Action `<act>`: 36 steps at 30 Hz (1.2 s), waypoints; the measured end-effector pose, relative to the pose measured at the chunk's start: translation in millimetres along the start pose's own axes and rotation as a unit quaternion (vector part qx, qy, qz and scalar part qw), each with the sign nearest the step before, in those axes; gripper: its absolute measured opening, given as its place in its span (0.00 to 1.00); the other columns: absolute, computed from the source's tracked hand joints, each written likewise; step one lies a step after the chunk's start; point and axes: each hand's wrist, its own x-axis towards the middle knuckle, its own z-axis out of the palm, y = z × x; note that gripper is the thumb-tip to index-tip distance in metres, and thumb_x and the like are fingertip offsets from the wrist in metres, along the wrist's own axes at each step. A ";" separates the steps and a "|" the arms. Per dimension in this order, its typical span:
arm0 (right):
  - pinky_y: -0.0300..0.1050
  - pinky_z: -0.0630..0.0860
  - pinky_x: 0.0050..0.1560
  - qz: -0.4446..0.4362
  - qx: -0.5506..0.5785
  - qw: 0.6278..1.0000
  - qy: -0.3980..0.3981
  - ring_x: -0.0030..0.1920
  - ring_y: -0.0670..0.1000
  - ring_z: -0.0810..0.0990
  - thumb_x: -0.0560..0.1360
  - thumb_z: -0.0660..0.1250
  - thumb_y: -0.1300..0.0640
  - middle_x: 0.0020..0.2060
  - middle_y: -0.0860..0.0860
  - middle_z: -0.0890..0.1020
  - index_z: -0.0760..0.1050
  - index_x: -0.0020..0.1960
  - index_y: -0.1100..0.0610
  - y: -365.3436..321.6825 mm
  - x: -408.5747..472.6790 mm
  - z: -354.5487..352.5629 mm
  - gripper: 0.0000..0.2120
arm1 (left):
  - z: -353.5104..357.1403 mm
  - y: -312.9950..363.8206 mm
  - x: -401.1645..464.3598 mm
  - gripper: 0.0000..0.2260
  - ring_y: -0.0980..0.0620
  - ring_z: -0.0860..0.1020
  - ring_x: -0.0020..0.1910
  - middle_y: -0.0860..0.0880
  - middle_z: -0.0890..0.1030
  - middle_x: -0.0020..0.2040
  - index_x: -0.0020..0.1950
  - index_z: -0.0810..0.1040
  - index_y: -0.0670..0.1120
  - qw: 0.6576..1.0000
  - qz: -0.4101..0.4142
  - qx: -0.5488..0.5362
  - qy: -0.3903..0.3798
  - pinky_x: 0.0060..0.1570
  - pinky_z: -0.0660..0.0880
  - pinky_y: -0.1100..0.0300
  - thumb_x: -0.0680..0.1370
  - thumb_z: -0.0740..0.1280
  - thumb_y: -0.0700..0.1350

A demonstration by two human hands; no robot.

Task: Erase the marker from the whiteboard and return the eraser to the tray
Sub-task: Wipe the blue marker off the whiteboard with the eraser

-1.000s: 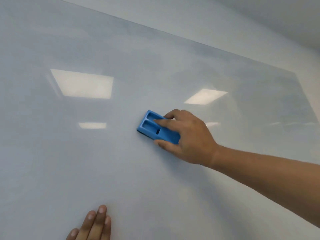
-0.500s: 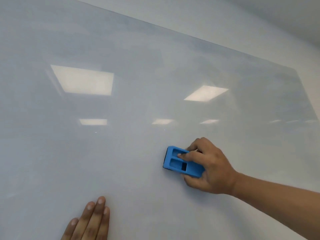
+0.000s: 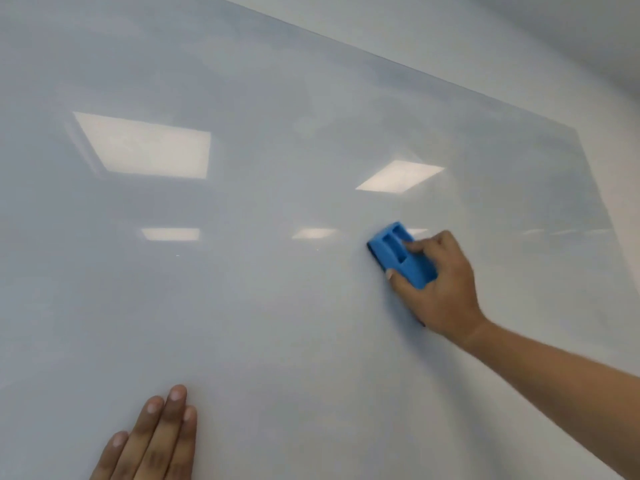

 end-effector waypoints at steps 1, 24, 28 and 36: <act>0.33 0.68 0.43 -0.051 0.025 0.997 -0.055 0.41 0.45 0.73 0.66 0.75 0.46 0.45 0.47 0.71 0.79 0.53 0.53 -13.5 -32.2 -3.0 0.19 | -1.2 1.5 -0.4 0.18 0.46 0.53 0.79 0.42 0.55 0.80 0.55 0.71 0.38 1.000 -0.003 -0.002 -0.007 0.76 0.49 0.54 0.82 0.44 0.43; 0.34 0.73 0.33 -0.145 0.021 0.960 -0.239 0.36 0.40 0.73 0.68 0.77 0.40 0.39 0.39 0.73 0.75 0.48 0.40 -96.4 -244.8 -6.0 0.14 | -63.6 11.4 -1.9 0.24 0.44 0.60 0.78 0.40 0.62 0.78 0.75 0.64 0.36 0.952 -0.115 -0.155 -0.237 0.76 0.57 0.46 0.79 0.56 0.41; 0.43 0.71 0.31 -0.373 0.034 0.884 -0.280 0.31 0.50 0.71 0.75 0.72 0.48 0.35 0.48 0.78 0.82 0.48 0.49 -111.6 -227.8 7.7 0.05 | -62.7 10.0 -4.4 0.24 0.44 0.60 0.78 0.40 0.62 0.78 0.75 0.64 0.36 0.952 -0.110 -0.164 -0.235 0.77 0.56 0.47 0.79 0.55 0.42; 0.33 0.69 0.46 0.006 -0.050 0.998 0.029 0.47 0.43 0.71 0.69 0.71 0.36 0.50 0.50 0.73 0.80 0.56 0.55 -83.0 15.9 34.4 0.25 | -61.9 11.2 -4.6 0.24 0.44 0.58 0.78 0.40 0.61 0.78 0.76 0.62 0.36 0.953 -0.113 -0.158 -0.233 0.77 0.56 0.47 0.80 0.56 0.39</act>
